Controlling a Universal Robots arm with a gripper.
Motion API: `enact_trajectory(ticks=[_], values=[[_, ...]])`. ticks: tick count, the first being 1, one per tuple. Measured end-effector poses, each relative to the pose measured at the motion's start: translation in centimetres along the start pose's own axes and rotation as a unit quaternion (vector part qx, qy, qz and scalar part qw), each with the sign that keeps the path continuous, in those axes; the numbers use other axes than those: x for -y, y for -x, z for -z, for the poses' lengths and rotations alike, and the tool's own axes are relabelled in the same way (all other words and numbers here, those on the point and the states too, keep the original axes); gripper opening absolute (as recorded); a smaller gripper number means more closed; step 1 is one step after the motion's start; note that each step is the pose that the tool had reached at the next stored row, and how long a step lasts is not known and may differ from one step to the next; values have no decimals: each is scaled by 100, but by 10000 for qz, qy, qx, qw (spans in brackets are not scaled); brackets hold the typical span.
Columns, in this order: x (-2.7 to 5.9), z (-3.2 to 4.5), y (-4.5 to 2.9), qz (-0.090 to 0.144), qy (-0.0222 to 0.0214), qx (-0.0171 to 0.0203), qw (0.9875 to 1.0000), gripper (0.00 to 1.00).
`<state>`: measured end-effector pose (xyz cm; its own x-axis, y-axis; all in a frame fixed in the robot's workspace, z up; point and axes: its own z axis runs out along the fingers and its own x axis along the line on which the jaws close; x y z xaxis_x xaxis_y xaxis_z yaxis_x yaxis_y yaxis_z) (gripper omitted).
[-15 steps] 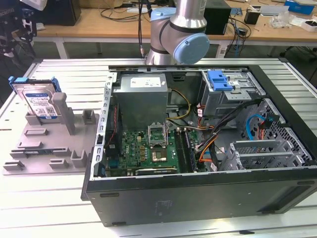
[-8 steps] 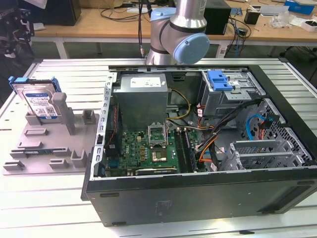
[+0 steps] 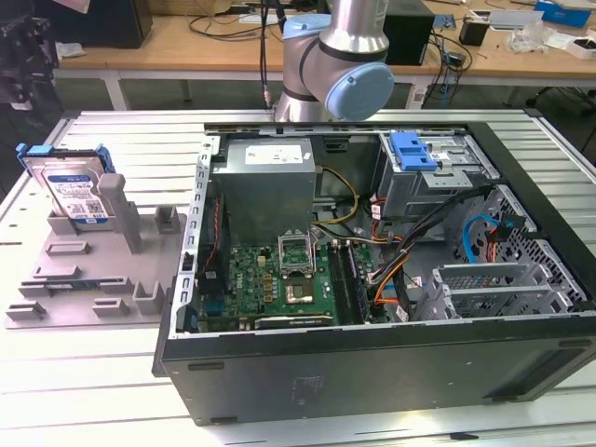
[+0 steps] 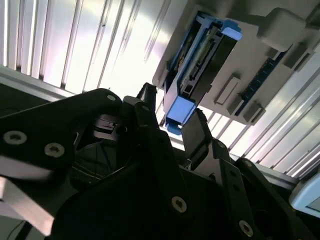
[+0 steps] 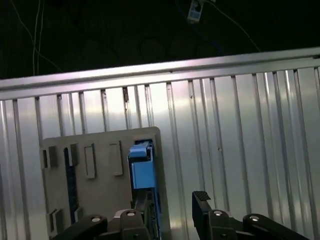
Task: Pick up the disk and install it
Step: 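Pick up the disk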
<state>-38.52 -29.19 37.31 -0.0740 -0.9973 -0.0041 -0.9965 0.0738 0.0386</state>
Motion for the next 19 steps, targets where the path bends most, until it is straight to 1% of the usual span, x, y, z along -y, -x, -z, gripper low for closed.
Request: enact_trajectory(ticks=[3,4,5,7,14,17,19], values=[[0,-4,0,279,10,-35,9996,48],[0,-4,1,363,17,-56,9993,48],[0,-7,0,483,32,-105,9988,48],[-4,-10,-1,578,45,-147,9982,48],[-6,-10,-3,582,45,-151,9982,48],[-6,-14,-7,504,39,-153,9986,48],[-5,-20,-9,435,37,-162,9989,48]])
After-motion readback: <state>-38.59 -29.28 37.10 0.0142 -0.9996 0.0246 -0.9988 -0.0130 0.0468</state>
